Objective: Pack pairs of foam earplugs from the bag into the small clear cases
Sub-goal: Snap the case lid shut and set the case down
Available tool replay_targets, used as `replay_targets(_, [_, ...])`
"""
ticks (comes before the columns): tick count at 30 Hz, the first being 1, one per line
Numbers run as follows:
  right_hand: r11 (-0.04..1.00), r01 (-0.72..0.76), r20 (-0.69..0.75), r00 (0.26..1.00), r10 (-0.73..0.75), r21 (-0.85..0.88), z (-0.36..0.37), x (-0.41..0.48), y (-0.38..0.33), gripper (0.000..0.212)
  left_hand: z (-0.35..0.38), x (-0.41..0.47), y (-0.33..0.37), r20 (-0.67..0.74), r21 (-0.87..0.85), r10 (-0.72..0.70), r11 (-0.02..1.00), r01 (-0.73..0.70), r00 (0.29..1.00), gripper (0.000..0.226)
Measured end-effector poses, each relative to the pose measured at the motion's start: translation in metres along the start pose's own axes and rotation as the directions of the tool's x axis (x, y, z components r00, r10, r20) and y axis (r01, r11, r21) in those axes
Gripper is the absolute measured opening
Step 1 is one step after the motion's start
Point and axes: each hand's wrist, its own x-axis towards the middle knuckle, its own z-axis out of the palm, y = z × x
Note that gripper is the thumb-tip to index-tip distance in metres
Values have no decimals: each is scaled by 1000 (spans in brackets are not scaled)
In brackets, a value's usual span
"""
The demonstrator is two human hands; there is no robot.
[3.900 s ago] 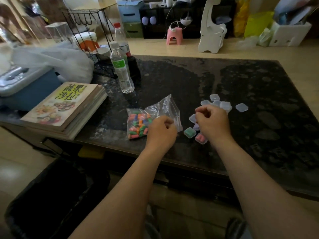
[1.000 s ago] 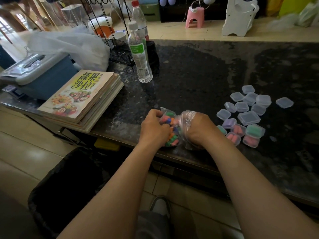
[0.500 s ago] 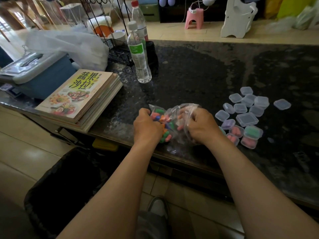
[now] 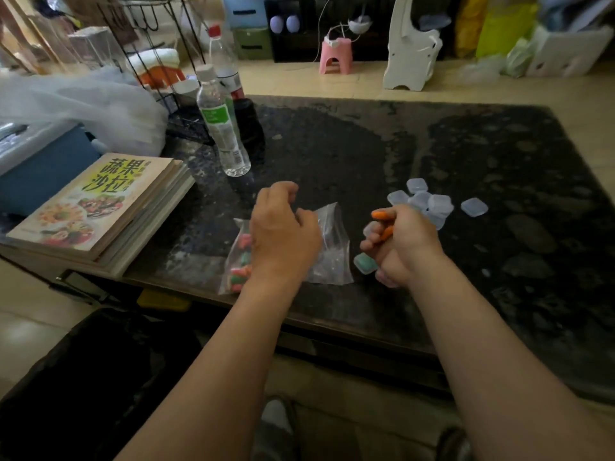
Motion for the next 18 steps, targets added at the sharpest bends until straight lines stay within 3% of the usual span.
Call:
replay_targets(7, [991,18,-31,999,-14,133,-47,-8,-32,22,51,-15,43,144,-48,134,991,-128,980,26])
replay_targets(10, [990,14,-14,1000,-13,141,-62,-11,-43,11,67,-13,49,265,46,69,995,-84,962,25])
replay_targets(13, [996,4,-16,1000,-3,92,-73,-10,-49,15,84,-9,47,370,170,19,982,-88,929,28])
replay_targets(18, [1000,20,-14,1000,-20,5,-78,-6,-53,20,103,-7,40,426,281,-97,959,-30,899,27])
